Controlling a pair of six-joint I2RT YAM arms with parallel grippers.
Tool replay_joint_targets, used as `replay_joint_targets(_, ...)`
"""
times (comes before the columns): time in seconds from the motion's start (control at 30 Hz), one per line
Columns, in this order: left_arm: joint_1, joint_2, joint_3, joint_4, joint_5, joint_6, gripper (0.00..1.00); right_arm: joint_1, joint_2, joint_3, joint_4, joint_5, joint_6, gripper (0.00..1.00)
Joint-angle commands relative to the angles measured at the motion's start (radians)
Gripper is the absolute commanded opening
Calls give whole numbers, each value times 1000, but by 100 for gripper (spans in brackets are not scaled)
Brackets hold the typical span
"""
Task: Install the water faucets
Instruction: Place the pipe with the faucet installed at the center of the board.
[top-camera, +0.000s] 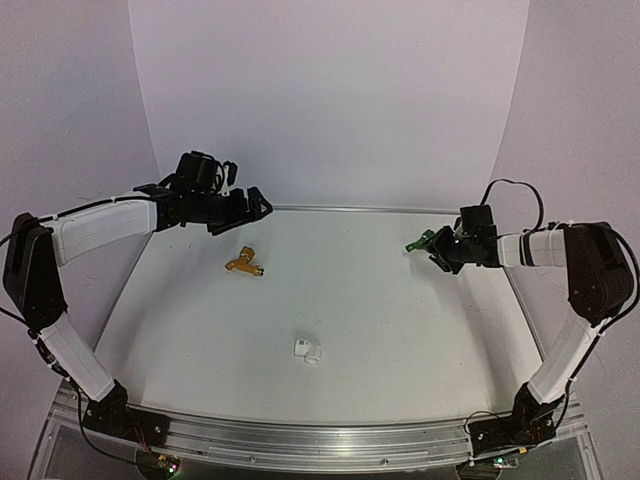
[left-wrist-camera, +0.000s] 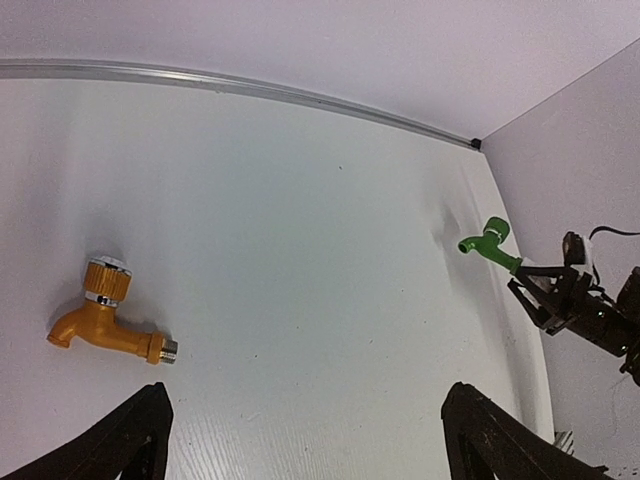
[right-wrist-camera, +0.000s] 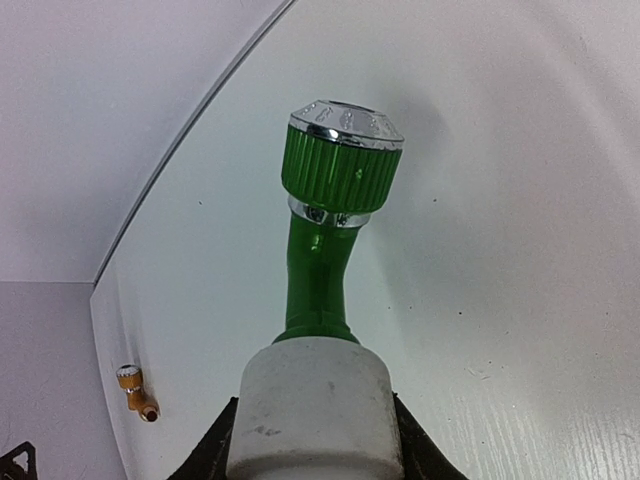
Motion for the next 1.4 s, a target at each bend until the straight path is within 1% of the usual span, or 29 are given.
replay_joint_targets(0.0,-1,20,37,-27,19,29,97,11,-11,-3,3,-24,-48,32)
replay_joint_targets(0.13,-2,30,40,-31,33,31,96,4,-13,-39,2,-9,-47,40)
replay_joint_targets(0.27,-1,44,38,-40,45,39,96,-9,-4,-62,-2,-2,-66,44)
replay_joint_targets(0.43,-1,64,44,-71,28,60,96,-15,-7,-64,-68,38,-128,54)
replay_joint_targets(0.57,6,84,59,-118,-29,92,97,-17,-27,-63,-120,74,-176,66)
replay_joint_targets(0.73,32,161,123,-227,-116,157,96,-16,-66,-19,-253,126,-282,81)
replay_joint_targets(0.9,57,254,189,-289,-207,221,95,-16,-90,40,-401,156,-388,89)
replay_joint_targets(0.97,74,298,229,-317,-216,238,95,-16,-90,54,-457,179,-424,91)
replay_joint_targets(1.07,102,336,268,-337,-210,255,95,-16,-88,83,-544,222,-448,98)
replay_joint_targets(1.13,117,352,288,-341,-213,261,96,-15,-89,110,-605,249,-468,98)
replay_joint_targets(1.23,138,374,311,-350,-215,275,96,-16,-109,133,-646,260,-484,98)
replay_joint_targets(1.3,149,395,334,-367,-203,283,97,-15,-136,140,-652,247,-484,98)
replay_joint_targets(1.37,155,413,349,-378,-187,294,98,-17,-158,142,-653,197,-483,98)
